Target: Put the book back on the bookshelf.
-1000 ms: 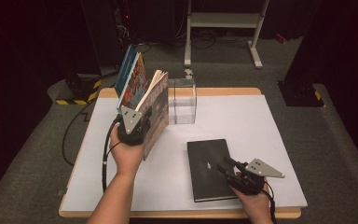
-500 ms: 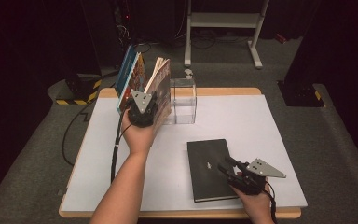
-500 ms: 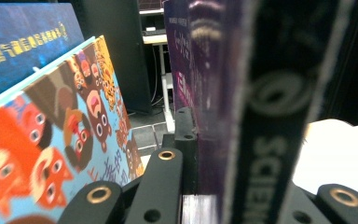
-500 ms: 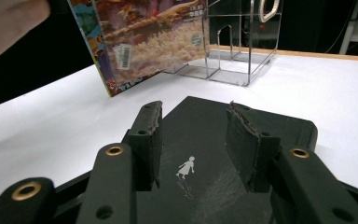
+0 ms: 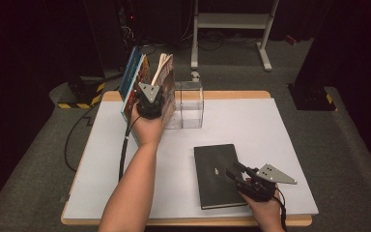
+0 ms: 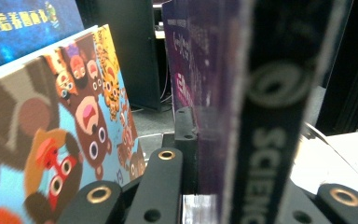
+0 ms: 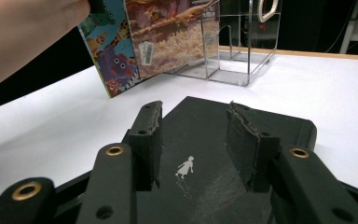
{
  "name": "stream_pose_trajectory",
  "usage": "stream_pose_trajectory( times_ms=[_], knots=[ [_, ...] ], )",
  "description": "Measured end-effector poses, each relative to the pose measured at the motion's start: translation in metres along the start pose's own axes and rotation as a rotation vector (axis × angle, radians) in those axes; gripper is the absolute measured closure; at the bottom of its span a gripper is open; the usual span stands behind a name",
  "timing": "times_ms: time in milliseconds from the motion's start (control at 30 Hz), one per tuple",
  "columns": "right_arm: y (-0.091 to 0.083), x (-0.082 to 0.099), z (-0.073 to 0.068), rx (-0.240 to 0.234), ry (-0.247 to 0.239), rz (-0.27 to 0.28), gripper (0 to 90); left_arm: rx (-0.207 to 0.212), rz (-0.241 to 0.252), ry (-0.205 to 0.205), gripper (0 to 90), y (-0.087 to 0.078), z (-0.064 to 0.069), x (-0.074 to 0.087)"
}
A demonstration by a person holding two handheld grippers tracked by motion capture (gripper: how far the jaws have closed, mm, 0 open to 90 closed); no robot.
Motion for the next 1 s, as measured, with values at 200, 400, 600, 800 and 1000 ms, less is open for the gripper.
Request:
stream_pose_trajectory(
  times_ms=[200,400,600,800,1000],
  knots=[
    [0.0,0.0,0.0,-0.006,0.003,-0.003,55.5,-0.009,-0.003,0.005,83.7,0.013,0.003,0.002],
    [0.0,0.0,0.0,-0.009,0.007,-0.002,55.6,-0.02,0.004,-0.001,83.7,0.022,0.004,0.003],
    [0.002,0.002,-0.001,-0.013,0.004,-0.01,55.5,-0.023,0.005,0.0,83.6,0.026,0.005,0.005],
    [0.002,0.003,-0.002,-0.016,0.002,-0.012,55.4,-0.036,0.012,0.019,78.0,0.021,0.005,0.015],
    [0.004,0.005,-0.005,-0.019,-0.006,-0.02,55.2,-0.02,-0.01,0.017,71.4,0.009,0.005,0.02]
  ],
)
Point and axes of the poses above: each handheld gripper's, and its own axes: y roughly forward along the jaws, x roughly out of its underside, z roughly to its right, the point moved 7 cm from there along y, roughly forward along the jaws, and after that the axes turned 13 degrees about y, right-handed, at the moved point
